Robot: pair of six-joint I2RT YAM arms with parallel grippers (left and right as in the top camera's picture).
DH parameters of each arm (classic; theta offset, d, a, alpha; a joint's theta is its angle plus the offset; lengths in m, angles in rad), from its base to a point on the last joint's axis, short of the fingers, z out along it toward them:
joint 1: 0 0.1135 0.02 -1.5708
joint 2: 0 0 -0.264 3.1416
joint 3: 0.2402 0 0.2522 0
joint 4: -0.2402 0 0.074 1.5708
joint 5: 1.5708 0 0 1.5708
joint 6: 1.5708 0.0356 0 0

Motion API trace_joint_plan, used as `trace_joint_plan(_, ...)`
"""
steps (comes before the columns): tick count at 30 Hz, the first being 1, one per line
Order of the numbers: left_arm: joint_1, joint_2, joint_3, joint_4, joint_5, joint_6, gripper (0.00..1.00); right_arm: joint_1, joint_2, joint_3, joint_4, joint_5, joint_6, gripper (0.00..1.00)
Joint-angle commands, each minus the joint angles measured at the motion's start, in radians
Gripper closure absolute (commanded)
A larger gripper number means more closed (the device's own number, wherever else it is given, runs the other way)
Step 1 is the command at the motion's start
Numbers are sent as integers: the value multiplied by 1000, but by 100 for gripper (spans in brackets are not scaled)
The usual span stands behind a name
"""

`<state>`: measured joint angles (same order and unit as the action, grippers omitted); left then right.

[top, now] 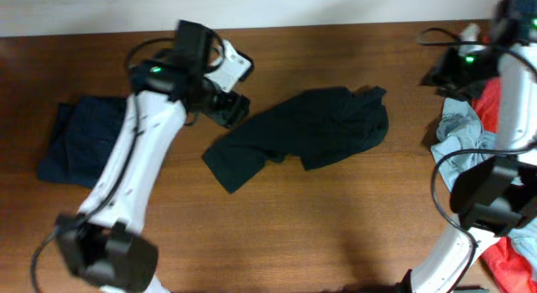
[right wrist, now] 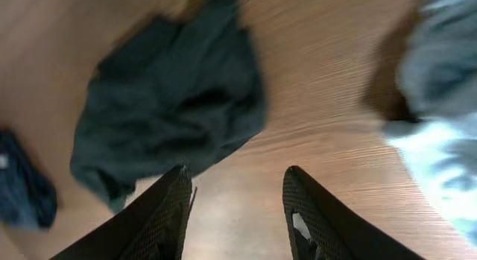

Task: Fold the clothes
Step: 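Grasp the dark green garment's ends with left and right grippers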

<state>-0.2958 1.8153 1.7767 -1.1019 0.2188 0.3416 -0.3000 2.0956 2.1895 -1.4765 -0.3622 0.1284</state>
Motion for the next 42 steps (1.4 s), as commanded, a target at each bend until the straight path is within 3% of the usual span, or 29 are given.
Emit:
trace_joint_plan(1, 8, 61, 11, -18, -62, -14, 25, 77, -1, -19, -20, 4, -28, 56)
trace_joint_plan(5, 27, 101, 10, -67, -60, -15, 25, 161, 2, -51, -20, 70, -28, 56)
trace_joint_plan(7, 43, 117, 3, -131, -59, -18, 31, 203, 3, -66, -19, 109, -27, 56)
trace_joint_plan(12, 113, 144, -58, -140, -52, -201, 27, 253, 4, -97, 1, 146, -19, 56)
trace_joint_plan(16, 154, 181, -131, -96, 38, -187, 27, 261, 4, -114, 16, 146, -16, 55)
trace_joint_plan(19, 155, 214, -193, -31, 26, -184, 27, 261, 4, -118, 14, 146, -16, 55)
trace_joint_plan(23, 155, 256, -230, 34, 28, -184, 38, 261, 4, -118, 8, 146, -16, 55)
trace_joint_plan(31, 155, 356, -237, 60, 2, -183, 39, 261, 4, -118, 5, 146, -16, 55)
trace_joint_plan(37, 155, 388, -237, 62, 2, -184, 57, 261, 4, -118, -1, 146, -16, 56)
trace_joint_plan(38, 155, 388, -237, 62, 2, -184, 67, 261, 4, -118, -1, 146, -16, 55)
trace_joint_plan(39, 155, 387, -236, 51, 7, -185, 99, 261, 4, -118, -1, 147, -16, 55)
trace_joint_plan(42, 155, 377, -202, -14, 29, -184, 100, 261, 4, -118, -1, 148, -16, 55)
